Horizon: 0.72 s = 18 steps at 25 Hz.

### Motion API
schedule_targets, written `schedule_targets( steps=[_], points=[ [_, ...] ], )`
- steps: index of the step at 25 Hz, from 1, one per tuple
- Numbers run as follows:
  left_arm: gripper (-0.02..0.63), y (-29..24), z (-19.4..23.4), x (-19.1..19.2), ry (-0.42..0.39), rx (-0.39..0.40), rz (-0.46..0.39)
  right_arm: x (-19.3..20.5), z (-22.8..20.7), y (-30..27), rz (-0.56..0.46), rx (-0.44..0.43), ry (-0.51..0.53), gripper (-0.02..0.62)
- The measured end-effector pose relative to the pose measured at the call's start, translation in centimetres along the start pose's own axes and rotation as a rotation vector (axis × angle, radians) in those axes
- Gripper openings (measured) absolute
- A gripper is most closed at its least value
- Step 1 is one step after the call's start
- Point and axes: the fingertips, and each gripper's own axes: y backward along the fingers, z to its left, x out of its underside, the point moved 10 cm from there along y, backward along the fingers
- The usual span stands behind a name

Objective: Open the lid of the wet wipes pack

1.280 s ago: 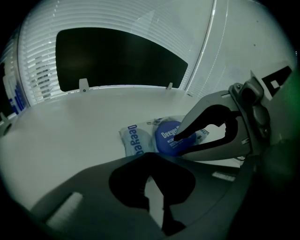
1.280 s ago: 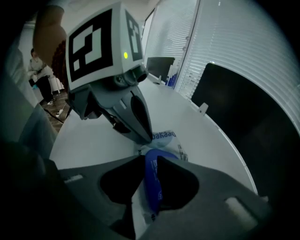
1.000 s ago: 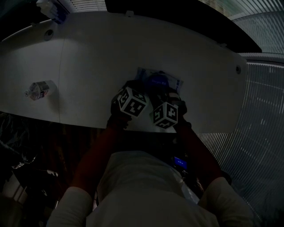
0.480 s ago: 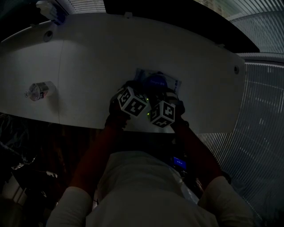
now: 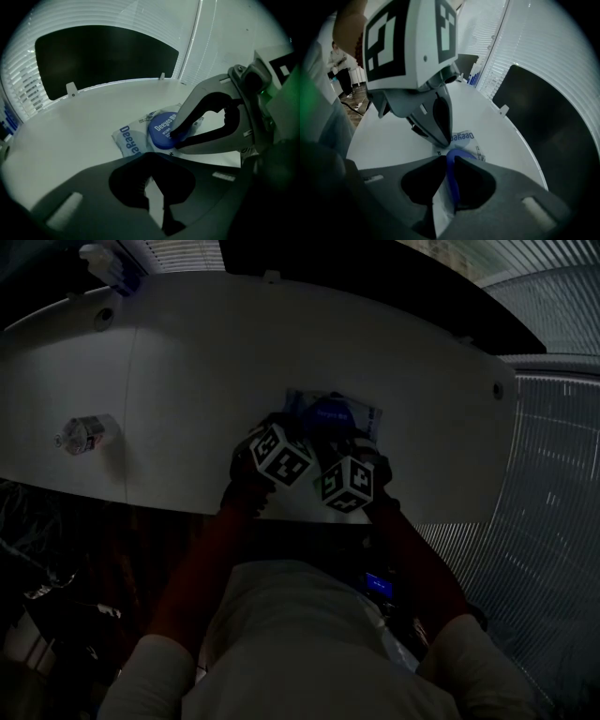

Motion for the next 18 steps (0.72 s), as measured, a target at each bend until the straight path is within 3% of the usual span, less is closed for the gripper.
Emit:
schedule_targets(
  steps=[18],
  points=[
    [0.003, -0.1, -0.1, -0.2, -0.042, 0.006, 0.02, -1.4, -1.6, 2.1, -0.089, 0.085, -0.007, 0.051]
  ],
)
